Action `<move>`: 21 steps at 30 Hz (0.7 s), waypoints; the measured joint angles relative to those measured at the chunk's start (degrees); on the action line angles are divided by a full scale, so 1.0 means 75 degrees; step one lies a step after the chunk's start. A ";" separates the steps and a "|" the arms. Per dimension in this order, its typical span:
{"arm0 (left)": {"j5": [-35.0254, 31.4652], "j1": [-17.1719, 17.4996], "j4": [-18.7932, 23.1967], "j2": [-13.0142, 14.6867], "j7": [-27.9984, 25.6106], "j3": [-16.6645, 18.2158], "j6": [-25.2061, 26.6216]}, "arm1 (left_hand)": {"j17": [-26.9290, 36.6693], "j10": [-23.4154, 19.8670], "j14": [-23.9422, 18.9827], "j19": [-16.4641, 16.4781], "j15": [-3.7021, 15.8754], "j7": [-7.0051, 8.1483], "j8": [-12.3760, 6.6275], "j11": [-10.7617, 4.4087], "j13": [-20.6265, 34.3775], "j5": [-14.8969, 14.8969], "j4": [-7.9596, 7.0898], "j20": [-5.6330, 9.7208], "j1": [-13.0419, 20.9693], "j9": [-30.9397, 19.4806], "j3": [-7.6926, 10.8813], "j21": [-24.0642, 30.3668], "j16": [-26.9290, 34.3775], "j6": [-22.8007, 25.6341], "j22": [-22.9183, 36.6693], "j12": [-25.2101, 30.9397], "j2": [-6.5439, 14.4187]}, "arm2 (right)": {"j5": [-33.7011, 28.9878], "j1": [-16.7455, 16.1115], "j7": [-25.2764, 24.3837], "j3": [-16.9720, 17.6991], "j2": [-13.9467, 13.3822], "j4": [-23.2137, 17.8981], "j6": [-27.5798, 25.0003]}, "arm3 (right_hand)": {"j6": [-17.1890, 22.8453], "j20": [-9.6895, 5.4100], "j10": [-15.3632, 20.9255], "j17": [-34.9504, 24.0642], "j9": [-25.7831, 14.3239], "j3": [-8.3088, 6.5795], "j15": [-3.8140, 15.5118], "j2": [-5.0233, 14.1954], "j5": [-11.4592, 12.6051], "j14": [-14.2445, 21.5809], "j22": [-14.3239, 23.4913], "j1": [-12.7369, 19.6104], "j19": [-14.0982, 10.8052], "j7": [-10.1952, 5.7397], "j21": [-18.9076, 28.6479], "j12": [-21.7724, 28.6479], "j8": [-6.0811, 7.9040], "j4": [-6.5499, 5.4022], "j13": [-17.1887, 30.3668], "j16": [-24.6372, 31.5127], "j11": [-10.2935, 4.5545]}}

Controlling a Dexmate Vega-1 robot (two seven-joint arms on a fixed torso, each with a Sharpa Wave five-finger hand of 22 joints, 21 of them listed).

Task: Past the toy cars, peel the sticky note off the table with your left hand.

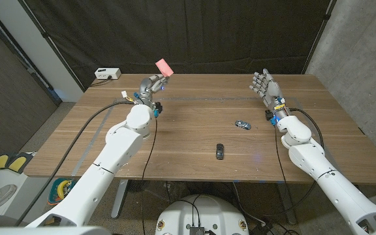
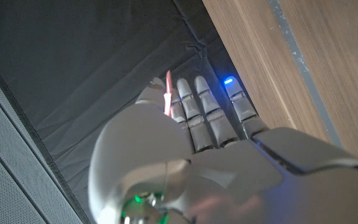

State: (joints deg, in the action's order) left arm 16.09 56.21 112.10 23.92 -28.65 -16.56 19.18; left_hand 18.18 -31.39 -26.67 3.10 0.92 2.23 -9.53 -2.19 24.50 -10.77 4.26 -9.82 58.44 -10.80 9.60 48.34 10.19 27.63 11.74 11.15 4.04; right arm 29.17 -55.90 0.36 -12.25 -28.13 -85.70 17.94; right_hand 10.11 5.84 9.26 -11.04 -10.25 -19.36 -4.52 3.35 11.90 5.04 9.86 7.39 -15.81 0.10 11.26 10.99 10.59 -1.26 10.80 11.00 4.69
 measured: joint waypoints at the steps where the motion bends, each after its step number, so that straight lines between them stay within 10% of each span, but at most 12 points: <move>1: 0.0045 0.0010 0.0010 0.0057 0.0031 -0.0003 -0.0037 | -0.0124 0.0516 0.0478 -0.0262 -0.0199 0.0021 0.0000 0.0126 -0.0135 0.0037 -0.0022 -0.0084 -0.0235 0.0016 -0.0095 -0.0128 -0.0007 -0.0512 -0.0051 -0.0087 -0.0137 | 0.0002 -0.0007 0.0000 0.0005 0.0002 0.0000 0.0011 | 0.0000 0.0000 0.0000 0.0000 0.0000 0.0000 0.0000 0.0000 0.0000 0.0000 0.0000 0.0000 0.0000 0.0000 0.0000 0.0000 0.0000 0.0000 0.0000 0.0000 0.0000; 7: 0.0149 0.0046 0.0063 0.0346 0.0139 -0.0059 -0.0138 | -0.0750 0.2648 0.2297 -0.1034 -0.0990 0.0015 0.0000 0.0474 -0.0805 0.0056 -0.0040 -0.0290 -0.1036 0.0061 -0.0397 -0.0771 -0.0008 -0.2482 -0.0146 -0.0135 -0.0473 | 0.0005 -0.0033 -0.0006 0.0014 0.0003 -0.0003 0.0045 | 0.0000 0.0000 0.0000 0.0000 0.0000 0.0000 0.0000 0.0000 0.0000 0.0000 0.0000 0.0000 0.0000 0.0000 0.0000 0.0000 0.0000 0.0000 0.0000 0.0000 0.0000; 21: 0.0352 0.0129 0.0354 0.0894 0.0474 -0.0169 -0.0339 | -0.0864 0.2777 0.2467 -0.1213 -0.1092 -0.0022 -0.0091 0.0566 -0.0999 0.0017 -0.0039 -0.0298 -0.1163 0.0091 -0.0458 -0.0917 0.0050 -0.2621 -0.0146 -0.0016 -0.0464 | -0.0061 -0.0189 -0.0148 0.0022 -0.0023 -0.0219 0.0030 | 0.0001 0.0000 0.0000 0.0000 0.0000 -0.0001 0.0000 0.0000 0.0000 0.0000 0.0000 0.0000 0.0000 0.0000 0.0000 0.0000 0.0000 -0.0001 0.0000 0.0000 0.0000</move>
State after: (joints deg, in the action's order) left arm 18.74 57.17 114.76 30.63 -25.10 -17.83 16.64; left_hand 11.71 -10.56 -8.17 -5.99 -7.27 2.07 -10.20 2.05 17.00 -10.65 3.97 -12.05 49.72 -10.12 6.16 41.46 10.56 7.97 10.65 11.03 0.55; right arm 28.71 -57.31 -0.76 -12.09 -28.30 -87.34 18.16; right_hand 10.12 5.84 9.27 -11.04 -10.25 -19.37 -4.52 3.35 11.90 5.04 9.86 7.39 -15.81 0.10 11.26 10.99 10.59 -1.27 10.80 11.00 4.69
